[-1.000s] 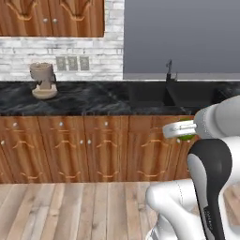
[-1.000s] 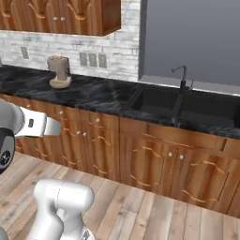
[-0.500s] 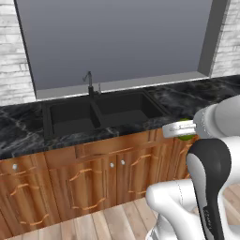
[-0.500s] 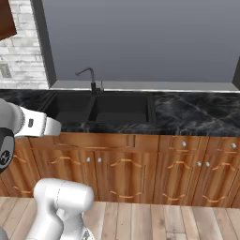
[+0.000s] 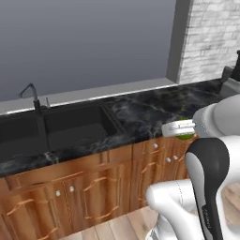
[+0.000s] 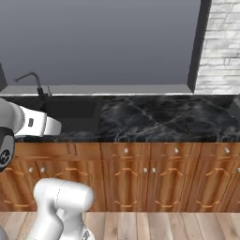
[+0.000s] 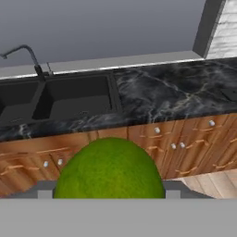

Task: Grab the lemon and lime from the fridge, place them in the blender, close the lid, and turn on the blender to create a marinade.

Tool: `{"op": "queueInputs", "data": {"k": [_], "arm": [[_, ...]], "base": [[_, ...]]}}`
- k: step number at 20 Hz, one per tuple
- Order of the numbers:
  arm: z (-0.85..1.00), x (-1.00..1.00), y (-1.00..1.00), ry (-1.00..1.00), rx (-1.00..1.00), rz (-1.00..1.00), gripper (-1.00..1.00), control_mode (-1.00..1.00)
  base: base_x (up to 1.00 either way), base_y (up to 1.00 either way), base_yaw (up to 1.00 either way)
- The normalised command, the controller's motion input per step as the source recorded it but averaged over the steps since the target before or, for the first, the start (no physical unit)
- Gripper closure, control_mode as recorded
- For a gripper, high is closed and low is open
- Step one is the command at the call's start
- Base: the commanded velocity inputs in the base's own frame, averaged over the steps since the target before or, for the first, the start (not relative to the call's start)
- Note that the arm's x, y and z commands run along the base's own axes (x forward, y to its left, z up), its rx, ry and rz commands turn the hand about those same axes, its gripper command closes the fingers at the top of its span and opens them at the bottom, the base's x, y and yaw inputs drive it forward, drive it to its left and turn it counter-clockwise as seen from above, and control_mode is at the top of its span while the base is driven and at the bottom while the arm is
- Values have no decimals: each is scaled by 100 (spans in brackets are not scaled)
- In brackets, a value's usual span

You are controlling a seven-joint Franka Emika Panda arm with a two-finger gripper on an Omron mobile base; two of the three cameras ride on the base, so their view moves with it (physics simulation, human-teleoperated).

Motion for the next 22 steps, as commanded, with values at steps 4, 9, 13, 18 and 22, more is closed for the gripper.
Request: {"op": "queueInputs", "data": {"k": [4, 9, 13, 18, 22], "arm": [[0, 0, 0, 0, 0, 0, 100, 100], [0, 0, 0, 0, 0, 0, 100, 100], [0, 0, 0, 0, 0, 0, 100, 100], [0, 0, 0, 0, 0, 0, 100, 100], [0, 0, 0, 0, 0, 0, 100, 100]], "base": [[65, -100, 0], [69, -99, 0], [70, -82, 0], [74, -67, 2], [69, -63, 10]]}}
